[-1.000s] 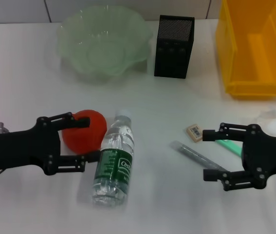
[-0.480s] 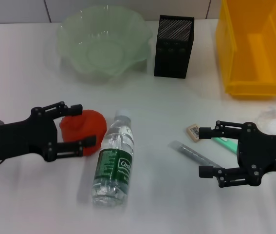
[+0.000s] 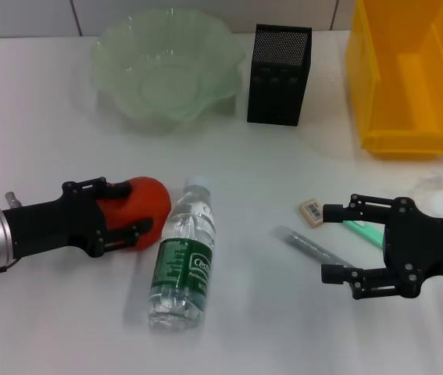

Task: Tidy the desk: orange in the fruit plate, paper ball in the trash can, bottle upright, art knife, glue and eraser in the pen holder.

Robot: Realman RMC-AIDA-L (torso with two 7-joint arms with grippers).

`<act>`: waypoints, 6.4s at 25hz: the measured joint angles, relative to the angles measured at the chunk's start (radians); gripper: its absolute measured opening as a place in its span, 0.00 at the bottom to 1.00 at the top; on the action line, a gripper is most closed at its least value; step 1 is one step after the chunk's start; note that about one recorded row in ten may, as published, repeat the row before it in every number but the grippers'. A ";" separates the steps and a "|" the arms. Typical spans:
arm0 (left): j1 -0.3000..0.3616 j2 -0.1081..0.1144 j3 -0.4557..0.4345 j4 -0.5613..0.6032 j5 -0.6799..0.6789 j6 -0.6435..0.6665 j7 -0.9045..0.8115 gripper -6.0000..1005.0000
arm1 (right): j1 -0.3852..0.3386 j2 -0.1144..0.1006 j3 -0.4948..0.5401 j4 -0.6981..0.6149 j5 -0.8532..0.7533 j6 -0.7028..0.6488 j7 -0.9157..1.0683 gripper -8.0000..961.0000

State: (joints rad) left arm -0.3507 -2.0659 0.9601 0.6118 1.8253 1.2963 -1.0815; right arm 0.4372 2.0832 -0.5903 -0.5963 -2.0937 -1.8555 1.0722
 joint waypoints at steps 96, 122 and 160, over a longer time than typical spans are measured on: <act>0.073 0.002 0.002 -0.003 -0.319 0.171 0.110 0.85 | 0.082 -0.003 -0.429 -0.986 -0.532 0.280 1.549 0.52; 0.086 0.001 0.018 0.021 -0.326 0.281 0.048 0.85 | 0.070 -0.002 -0.405 -0.780 -0.299 0.707 1.311 0.79; -0.061 -0.014 0.741 0.722 0.602 -0.260 -1.800 0.85 | -0.297 -0.005 -0.264 -0.191 0.368 0.261 0.033 0.86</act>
State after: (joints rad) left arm -0.4113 -2.0801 1.7012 1.3342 2.4275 1.0366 -2.8814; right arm 0.1400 2.0782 -0.8547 -0.7868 -1.7258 -1.5948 1.1047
